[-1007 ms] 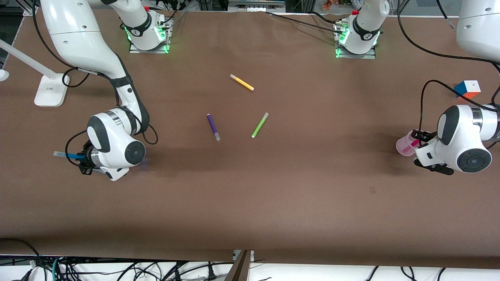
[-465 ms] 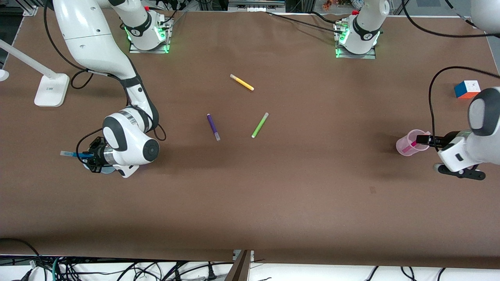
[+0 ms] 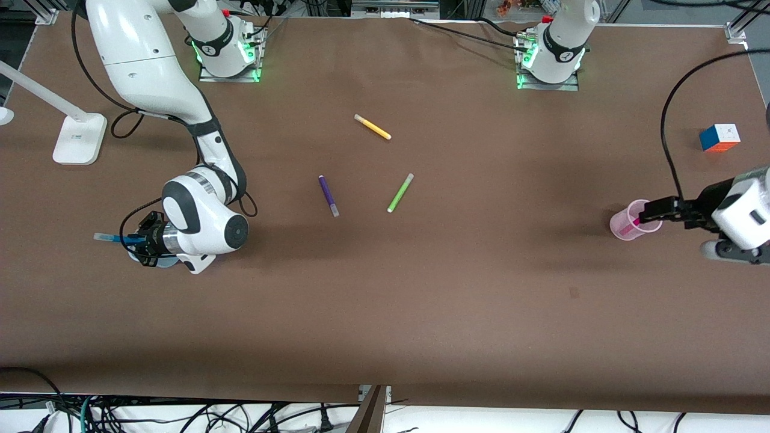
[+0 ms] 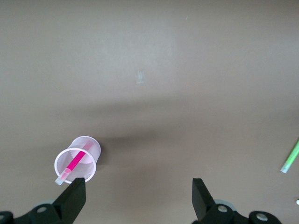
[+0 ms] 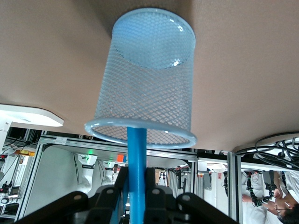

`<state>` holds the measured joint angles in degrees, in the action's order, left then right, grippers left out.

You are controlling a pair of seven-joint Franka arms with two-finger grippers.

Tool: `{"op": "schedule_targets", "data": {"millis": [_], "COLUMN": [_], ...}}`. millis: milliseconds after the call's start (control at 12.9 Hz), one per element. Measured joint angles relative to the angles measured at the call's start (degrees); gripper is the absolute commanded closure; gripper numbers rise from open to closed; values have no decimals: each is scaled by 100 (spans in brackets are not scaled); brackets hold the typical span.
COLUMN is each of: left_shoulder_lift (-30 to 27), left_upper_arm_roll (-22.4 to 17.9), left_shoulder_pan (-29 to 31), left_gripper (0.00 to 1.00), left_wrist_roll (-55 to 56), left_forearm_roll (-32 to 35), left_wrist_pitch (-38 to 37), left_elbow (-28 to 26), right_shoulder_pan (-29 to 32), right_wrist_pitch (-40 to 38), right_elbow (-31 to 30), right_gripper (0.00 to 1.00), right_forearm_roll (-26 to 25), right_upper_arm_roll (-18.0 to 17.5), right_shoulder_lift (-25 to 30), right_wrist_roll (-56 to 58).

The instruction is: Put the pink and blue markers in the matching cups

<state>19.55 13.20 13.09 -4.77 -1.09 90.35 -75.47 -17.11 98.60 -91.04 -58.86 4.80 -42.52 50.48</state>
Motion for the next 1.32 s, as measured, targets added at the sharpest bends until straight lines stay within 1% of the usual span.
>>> {"op": "schedule_targets", "data": {"millis": [155,310,542,620,697,775,852,930,1085,1317], "left_shoulder_lift": [-420,-745,-971,-991,-1035,-1121,-1257,-1423,-1688,-1807], "left_upper_arm_roll": [155,348,419,322,33,-360,-626,-733,-811,-845], "left_shoulder_pan": [0,-6,-85,-236,-539,-906,-1142,-1213,-1193,-1186], "left_gripper": [0,0,0,0,0,0,0,0,0,0], "left_wrist_roll": [231,631,779,779,779,776,772,751,537,428], "left_forearm_roll": [-1,-2,-2,-2,-2,-2,-2,-2,-2,-2], "left_wrist_pitch": [-90,-109,-107,-106,-103,-61,58,216,343,383], "left_elbow": [-71,-282,-702,-790,-895,-1046,-1260,-1519,-1862,-1950], "right_shoulder_pan": [0,0,0,0,0,0,1,0,-1,111], "right_wrist_pitch": [0,-1,-1,-1,-11,-75,-187,-305,-479,-533], "right_elbow": [0,0,18,53,119,225,385,586,953,1331], "right_gripper": [0,0,0,0,0,0,0,0,0,0], "right_forearm_roll": [-2,-3,-3,-2,7,75,272,571,1327,2652], "right_upper_arm_roll": [11,20,22,25,28,29,29,30,42,84], "right_shoulder_lift": [0,0,1,4,12,21,31,52,176,504], "right_wrist_roll": [0,-1,-12,-16,-19,-28,-36,-37,-52,-72]}}
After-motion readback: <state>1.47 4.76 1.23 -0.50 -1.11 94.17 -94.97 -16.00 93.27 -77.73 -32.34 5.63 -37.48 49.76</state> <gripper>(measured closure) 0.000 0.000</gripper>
